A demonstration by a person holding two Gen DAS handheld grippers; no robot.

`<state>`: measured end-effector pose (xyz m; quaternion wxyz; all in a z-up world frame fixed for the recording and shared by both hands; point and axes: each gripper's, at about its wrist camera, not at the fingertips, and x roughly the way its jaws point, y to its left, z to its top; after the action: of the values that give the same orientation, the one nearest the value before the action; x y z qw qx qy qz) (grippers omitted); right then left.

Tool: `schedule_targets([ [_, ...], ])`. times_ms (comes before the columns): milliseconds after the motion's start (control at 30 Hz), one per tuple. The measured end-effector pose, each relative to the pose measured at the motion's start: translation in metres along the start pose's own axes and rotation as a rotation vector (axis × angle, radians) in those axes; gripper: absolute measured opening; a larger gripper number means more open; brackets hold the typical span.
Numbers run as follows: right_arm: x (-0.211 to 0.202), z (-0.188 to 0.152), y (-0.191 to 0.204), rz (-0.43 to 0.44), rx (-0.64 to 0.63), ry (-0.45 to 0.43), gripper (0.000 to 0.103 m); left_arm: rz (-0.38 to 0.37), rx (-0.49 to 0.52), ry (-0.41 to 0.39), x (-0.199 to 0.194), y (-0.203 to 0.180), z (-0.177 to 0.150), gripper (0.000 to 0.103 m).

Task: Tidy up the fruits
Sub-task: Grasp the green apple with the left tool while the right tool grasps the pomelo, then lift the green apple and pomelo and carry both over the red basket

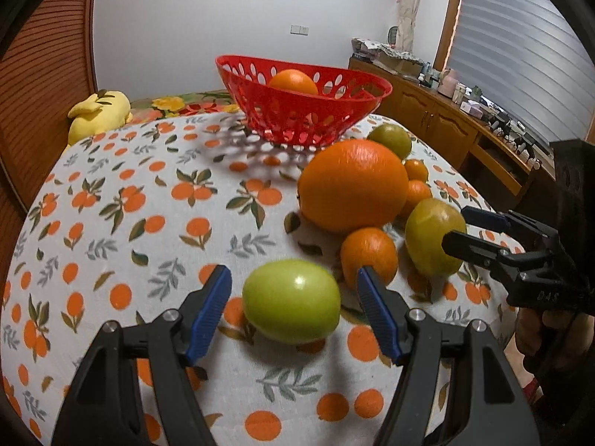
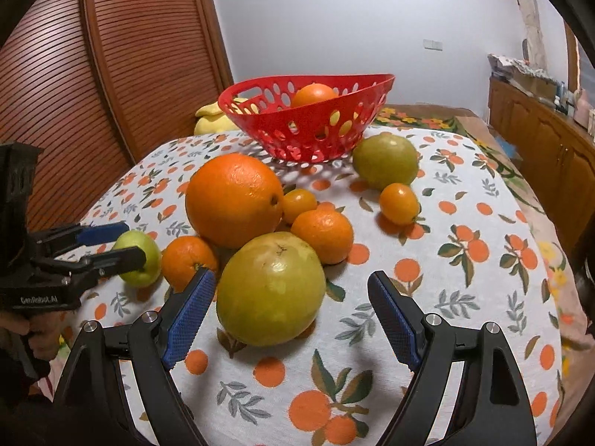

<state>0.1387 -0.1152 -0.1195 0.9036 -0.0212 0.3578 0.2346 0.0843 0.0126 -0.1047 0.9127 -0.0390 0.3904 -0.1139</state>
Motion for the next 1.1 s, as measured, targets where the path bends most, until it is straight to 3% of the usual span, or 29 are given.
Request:
schedule_targets([
  [733,0.015,-0.003,0.004,-0.001,-0.003,0.025,0.084,-0.004,-0.028,0.02,0.013,0.007,-0.009,0.069],
  [967,0.017,-0.005,0.007,-0.017,-0.023,0.036,0.082,-0.02,-0.026,0.02,0.015,0.006,-0.013,0.055],
  [1100,0.017,-0.006,0.009,-0.025,-0.031,0.035,0.081,-0.02,-0.026,0.02,0.015,0.005,-0.013,0.055],
])
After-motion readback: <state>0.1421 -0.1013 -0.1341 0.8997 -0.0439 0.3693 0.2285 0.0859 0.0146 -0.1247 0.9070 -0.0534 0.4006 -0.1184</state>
